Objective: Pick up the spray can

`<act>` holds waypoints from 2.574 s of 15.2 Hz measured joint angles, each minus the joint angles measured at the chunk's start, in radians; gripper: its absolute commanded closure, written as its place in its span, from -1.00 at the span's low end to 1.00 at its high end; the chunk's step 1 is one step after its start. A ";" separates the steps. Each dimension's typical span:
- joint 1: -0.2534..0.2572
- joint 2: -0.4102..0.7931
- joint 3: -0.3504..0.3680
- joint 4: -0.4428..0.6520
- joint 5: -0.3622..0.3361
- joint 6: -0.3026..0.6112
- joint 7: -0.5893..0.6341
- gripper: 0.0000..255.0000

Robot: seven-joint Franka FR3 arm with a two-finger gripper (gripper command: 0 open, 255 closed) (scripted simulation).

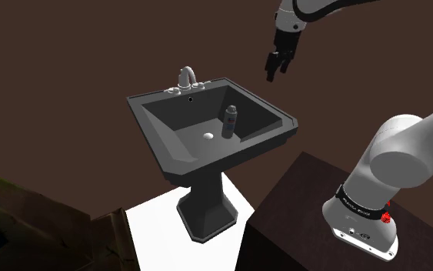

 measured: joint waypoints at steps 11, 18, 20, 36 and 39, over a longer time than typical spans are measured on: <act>0.009 0.384 -0.074 0.099 0.025 0.289 -0.103 -1.00; 0.000 0.653 -0.096 0.243 0.090 0.412 -0.195 -1.00; -0.007 0.734 -0.095 0.299 0.112 0.436 -0.220 -1.00; -0.053 1.081 -0.061 0.524 0.188 0.552 -0.296 1.00; -0.053 1.083 -0.060 0.526 0.189 0.554 -0.296 1.00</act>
